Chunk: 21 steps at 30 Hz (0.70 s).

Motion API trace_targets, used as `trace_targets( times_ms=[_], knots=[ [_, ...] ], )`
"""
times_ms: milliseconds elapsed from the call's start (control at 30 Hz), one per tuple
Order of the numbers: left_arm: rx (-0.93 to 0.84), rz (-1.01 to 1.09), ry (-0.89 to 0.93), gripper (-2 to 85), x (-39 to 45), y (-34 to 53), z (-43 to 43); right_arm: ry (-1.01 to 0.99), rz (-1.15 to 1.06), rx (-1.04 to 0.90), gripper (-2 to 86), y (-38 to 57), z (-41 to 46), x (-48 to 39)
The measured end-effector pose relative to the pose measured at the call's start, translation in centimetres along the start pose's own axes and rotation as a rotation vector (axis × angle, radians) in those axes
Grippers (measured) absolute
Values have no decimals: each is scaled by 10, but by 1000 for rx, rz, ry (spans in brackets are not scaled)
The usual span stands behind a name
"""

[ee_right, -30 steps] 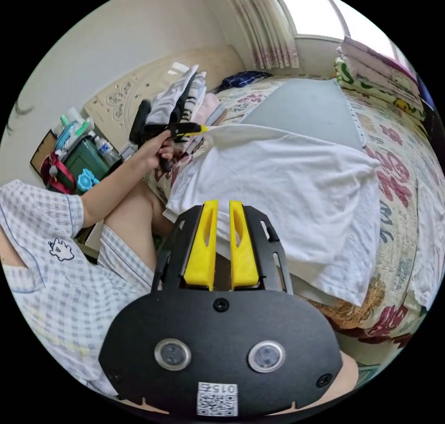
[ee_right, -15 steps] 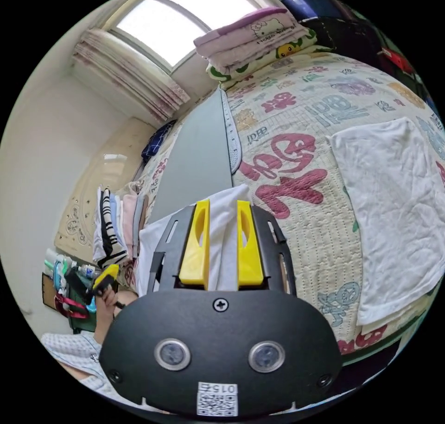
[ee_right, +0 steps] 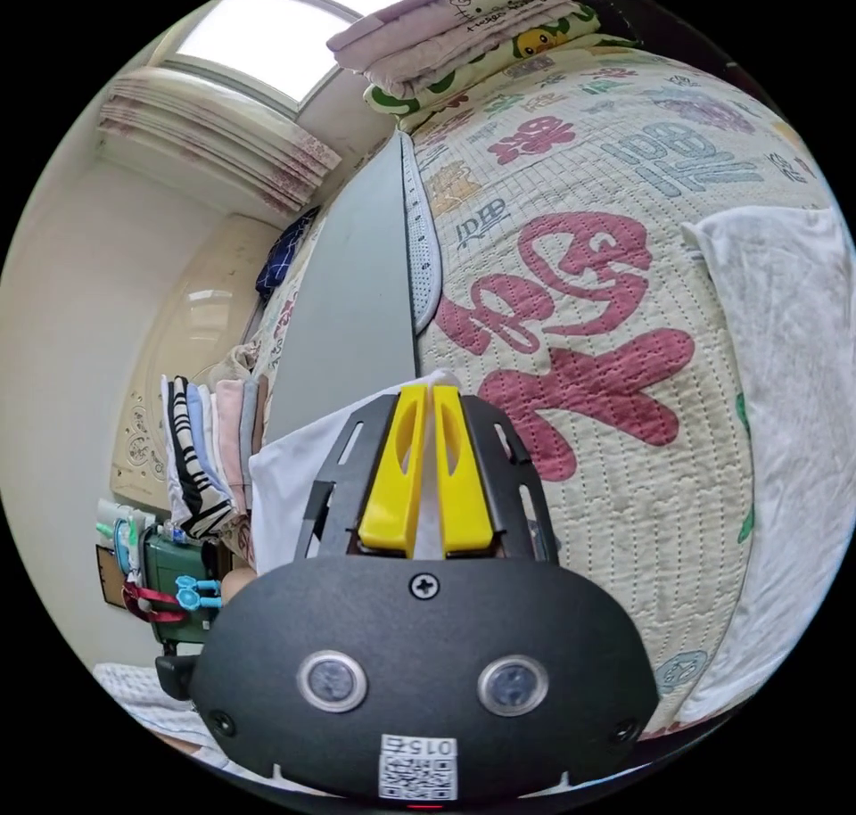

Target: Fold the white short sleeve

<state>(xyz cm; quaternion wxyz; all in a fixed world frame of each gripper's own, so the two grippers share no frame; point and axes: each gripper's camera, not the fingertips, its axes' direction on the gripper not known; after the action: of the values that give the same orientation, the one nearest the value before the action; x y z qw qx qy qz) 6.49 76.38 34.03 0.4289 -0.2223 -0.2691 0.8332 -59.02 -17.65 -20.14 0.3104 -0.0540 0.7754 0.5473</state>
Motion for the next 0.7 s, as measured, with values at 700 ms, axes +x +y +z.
trace_targets(
  times_ms=[700],
  knots=[
    [-89, 8, -130, 18, 16, -134, -6, 283, -187, -27, 30, -26, -28, -99]
  ],
)
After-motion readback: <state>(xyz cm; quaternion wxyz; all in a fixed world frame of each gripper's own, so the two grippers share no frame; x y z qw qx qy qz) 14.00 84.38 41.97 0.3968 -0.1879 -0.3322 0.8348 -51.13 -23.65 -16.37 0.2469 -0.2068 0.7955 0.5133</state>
